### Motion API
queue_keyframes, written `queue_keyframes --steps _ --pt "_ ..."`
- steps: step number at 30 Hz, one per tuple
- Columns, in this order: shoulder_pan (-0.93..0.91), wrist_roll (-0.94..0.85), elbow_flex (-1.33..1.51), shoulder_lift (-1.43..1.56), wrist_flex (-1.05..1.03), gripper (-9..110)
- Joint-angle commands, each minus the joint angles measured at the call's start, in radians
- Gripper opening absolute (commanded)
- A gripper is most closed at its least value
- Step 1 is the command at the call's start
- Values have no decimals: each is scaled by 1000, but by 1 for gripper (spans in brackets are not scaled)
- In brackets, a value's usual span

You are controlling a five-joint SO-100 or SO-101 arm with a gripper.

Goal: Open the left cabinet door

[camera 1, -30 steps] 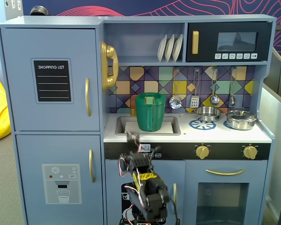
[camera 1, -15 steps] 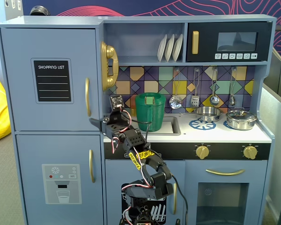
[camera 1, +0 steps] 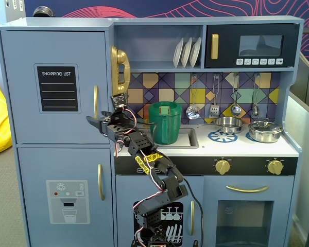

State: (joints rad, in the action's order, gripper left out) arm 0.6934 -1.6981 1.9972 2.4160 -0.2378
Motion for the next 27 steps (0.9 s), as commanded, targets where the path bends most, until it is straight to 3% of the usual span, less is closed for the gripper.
queue_keyframes --steps 1,15,27 --pt "9 -11 -110 -58 63 17" --pt "189 -103 -124 -83 95 14" --pt "377 -175 -97 18 -12 13"
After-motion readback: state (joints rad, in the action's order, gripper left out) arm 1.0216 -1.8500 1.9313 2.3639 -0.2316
